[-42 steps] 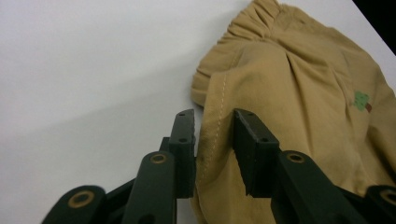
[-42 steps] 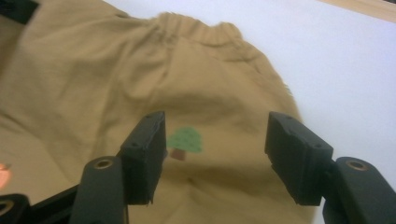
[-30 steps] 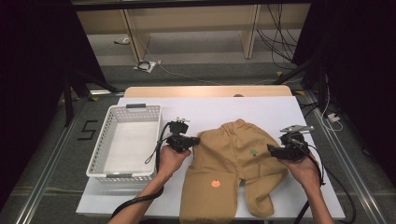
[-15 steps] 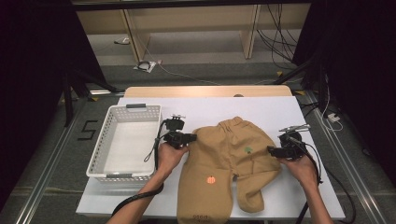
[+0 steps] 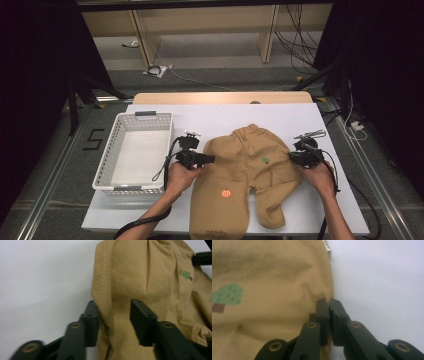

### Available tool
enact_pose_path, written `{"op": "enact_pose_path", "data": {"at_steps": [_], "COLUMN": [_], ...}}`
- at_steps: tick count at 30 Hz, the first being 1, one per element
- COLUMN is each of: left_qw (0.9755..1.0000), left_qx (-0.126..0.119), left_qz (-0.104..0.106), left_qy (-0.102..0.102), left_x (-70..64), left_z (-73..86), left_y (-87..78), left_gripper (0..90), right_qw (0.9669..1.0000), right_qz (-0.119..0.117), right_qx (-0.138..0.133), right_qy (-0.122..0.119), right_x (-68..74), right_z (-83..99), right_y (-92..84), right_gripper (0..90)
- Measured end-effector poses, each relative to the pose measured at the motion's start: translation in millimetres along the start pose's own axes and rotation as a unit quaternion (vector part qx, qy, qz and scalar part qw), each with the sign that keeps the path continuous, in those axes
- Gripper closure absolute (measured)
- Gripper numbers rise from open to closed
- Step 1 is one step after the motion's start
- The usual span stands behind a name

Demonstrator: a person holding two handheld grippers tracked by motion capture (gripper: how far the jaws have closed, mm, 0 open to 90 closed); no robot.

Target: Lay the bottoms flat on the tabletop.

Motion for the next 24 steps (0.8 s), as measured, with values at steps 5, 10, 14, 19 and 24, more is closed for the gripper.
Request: {"op": "enact_pose_path", "data": {"at_steps": [5, 10, 14, 19, 24], "left_qw": [0.9998, 0.9995, 0.9992, 0.9988, 0.9978], "left_qx": [0.001, 0.008, 0.028, 0.037, 0.043], "left_qz": [0.018, 0.027, 0.027, 0.03, 0.042], "left_qy": [-0.009, -0.016, -0.01, 0.011, 0.027], "left_x": [5.0, 7.3, 7.0, 0.1, -11.1], "left_z": [1.0, 4.3, 11.9, 18.7, 23.0], "left_y": [4.1, 12.0, 21.1, 24.0, 22.5], "left_gripper": [82.6, 85.1, 85.4, 85.6, 85.4], "right_qw": [0.9995, 0.9992, 0.9992, 0.9988, 0.999], "right_qz": [0.016, 0.026, 0.034, 0.045, 0.017], "right_qx": [-0.02, -0.021, -0.014, -0.015, -0.04], "right_qy": [0.016, 0.024, 0.018, 0.016, -0.005], "right_x": [-13.2, -22.2, -23.7, -24.9, -5.2], "right_z": [-11.8, -14.4, -11.9, -11.2, -20.2], "right_y": [0.5, 3.1, 3.2, -4.6, -22.5], "right_gripper": [87.1, 87.0, 85.5, 71.0, 54.9]}}
Point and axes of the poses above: each handheld gripper's, and its own axes: y roughly forward along the jaws, z roughly out of its underside, x roughly to its left, the point moved 8 cm from there along y, roughly forward along the jaws, and after that the axes turned 2 degrees about -x, right-handed, at the moved point
